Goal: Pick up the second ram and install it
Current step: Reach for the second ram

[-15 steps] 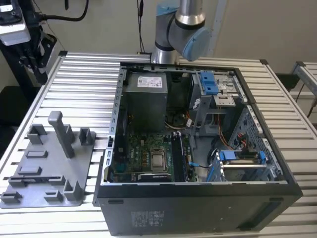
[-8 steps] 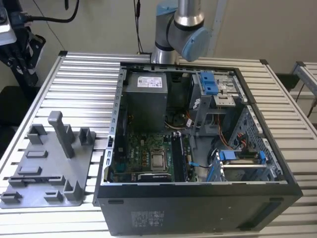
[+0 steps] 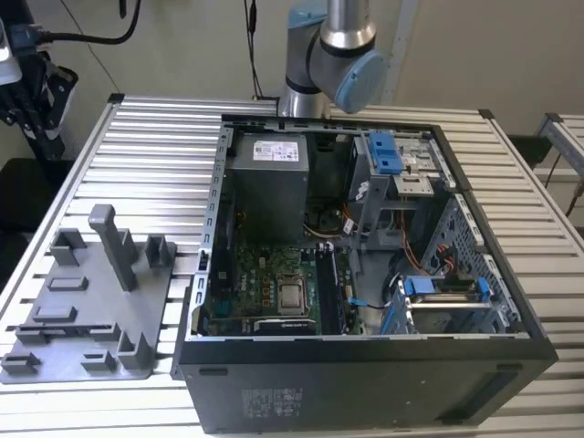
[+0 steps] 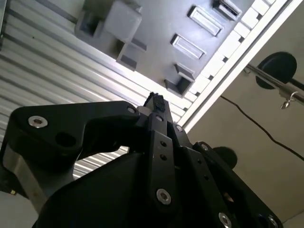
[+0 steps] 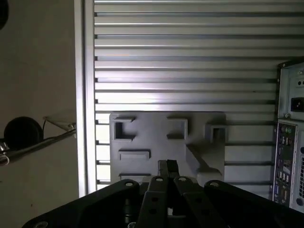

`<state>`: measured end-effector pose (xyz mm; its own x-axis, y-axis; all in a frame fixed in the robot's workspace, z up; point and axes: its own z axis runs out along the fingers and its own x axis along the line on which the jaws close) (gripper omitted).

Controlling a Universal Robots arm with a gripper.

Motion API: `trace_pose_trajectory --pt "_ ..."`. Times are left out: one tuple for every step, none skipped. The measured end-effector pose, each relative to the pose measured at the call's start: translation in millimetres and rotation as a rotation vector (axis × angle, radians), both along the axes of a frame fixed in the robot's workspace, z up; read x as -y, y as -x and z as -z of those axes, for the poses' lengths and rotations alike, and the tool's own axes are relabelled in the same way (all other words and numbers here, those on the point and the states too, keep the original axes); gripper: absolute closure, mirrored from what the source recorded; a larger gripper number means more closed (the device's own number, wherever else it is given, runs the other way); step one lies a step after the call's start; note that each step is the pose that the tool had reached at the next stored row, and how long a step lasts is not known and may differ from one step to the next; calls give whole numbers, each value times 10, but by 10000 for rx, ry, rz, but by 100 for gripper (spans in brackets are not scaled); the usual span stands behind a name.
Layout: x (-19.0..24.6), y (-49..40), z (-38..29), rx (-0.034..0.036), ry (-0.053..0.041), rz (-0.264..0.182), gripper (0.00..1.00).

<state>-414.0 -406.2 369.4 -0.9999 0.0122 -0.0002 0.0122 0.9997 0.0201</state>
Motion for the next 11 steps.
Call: trace_pose_trajectory --pt "46 -3 0 -8 0 0 89" --pt "91 -5 2 -12 0 1 89" --pt "137 -9 3 -15 0 0 89" --pt "183 -13 5 -18 0 -1 89" --pt "227 -17 5 -21 0 -1 89" --pt "272 -19 6 -23 0 0 89" --pt "317 -21 8 -23 0 1 89" --pt "362 -23 9 -24 0 0 89" --pt "407 -24 10 -25 0 -1 89" --pt "455 -25 10 -26 0 -1 89" --pt "500 -24 13 -25 -1 0 89"
